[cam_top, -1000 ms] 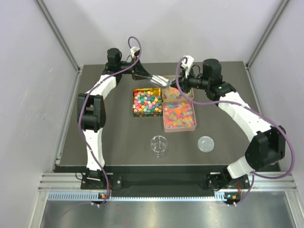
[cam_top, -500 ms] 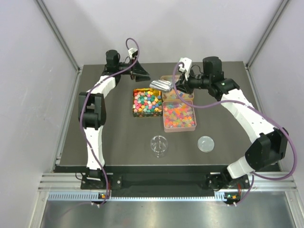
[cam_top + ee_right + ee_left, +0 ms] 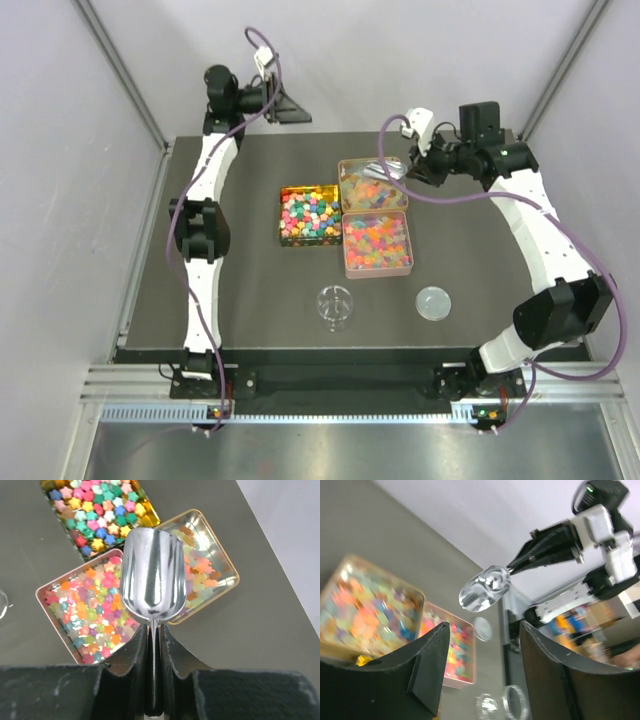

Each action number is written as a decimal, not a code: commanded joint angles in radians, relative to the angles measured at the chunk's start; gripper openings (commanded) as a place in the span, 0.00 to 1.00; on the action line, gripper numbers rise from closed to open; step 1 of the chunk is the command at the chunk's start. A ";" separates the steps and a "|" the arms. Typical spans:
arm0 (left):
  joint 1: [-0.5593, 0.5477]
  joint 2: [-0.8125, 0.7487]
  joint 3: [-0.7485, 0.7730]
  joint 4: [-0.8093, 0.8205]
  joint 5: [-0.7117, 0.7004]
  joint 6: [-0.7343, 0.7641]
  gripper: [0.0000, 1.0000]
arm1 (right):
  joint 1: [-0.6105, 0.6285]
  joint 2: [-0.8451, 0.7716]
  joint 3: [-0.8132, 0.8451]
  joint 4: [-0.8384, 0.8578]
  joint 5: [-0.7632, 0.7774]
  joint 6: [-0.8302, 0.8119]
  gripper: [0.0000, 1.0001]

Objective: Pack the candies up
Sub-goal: Scoop the fake candies from the storage box.

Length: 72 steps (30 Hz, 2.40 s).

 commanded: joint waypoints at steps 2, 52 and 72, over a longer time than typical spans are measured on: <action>-0.057 -0.247 0.014 0.034 -0.080 0.242 0.63 | -0.015 0.060 0.164 -0.071 -0.002 -0.038 0.00; -0.136 -0.404 -0.481 -0.903 -0.861 1.005 0.58 | 0.120 0.257 0.397 -0.663 0.407 -0.429 0.00; -0.166 -0.476 -0.519 -0.897 -1.082 1.051 0.61 | 0.202 0.180 0.065 -0.658 0.392 0.179 0.00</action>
